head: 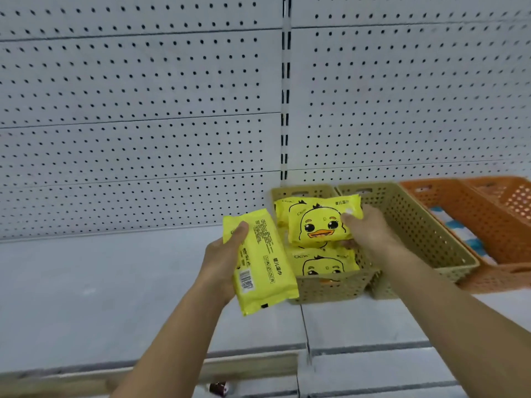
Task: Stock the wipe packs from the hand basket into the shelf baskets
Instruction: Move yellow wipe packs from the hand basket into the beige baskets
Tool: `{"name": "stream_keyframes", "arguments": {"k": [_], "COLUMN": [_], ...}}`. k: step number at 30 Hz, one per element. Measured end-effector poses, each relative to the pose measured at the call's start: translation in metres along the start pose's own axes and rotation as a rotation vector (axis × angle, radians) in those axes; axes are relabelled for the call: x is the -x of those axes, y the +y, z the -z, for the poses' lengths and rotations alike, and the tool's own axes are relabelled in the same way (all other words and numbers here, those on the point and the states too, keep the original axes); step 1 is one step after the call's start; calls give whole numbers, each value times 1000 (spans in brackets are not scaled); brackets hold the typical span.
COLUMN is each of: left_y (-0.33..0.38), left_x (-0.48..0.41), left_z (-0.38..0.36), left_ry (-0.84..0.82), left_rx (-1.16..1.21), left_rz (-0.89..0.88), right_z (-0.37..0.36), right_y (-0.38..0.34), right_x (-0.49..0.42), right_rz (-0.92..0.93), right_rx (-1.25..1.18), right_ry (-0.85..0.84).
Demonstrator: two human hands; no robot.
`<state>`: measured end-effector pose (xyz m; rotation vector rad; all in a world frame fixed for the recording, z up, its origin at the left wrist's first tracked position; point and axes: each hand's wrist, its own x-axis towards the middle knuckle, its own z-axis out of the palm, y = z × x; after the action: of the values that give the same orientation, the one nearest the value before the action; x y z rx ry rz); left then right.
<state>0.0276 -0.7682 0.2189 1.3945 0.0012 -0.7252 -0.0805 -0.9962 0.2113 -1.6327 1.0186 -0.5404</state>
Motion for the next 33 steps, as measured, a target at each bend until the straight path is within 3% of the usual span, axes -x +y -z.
{"name": "stream_keyframes", "arguments": {"k": [6, 12, 15, 19, 22, 25, 29, 31, 33], "left_y": [-1, -5, -4, 0, 2, 2, 6, 8, 11], "left_x": [-9, -14, -15, -16, -15, -16, -19, -17, -14], "left_z": [-13, -18, -21, -26, -32, -38, -46, -54, -62], "left_ry": [77, 133, 145, 162, 181, 201, 226, 182, 114], "left_rx": [65, 101, 109, 134, 172, 239, 374, 401, 399], "left_rz": [-25, -35, -47, -57, -35, -25, -25, -34, -68], "right_z": [-17, -32, -40, -40, -35, -24, -23, -26, -25], "right_y": [-3, 16, 34, 43, 31, 20, 2, -1, 0], "right_x": [-27, -44, -40, -50, -52, -35, 17, 23, 21], "right_rz": [-36, 441, 567, 435, 417, 520, 1017, 1205, 1226], "right_rx": [241, 1035, 1202, 1122, 1140, 935, 691, 595, 418], "right_ry": [-98, -9, -86, -468, -593, -522, -454, -324, -233]}}
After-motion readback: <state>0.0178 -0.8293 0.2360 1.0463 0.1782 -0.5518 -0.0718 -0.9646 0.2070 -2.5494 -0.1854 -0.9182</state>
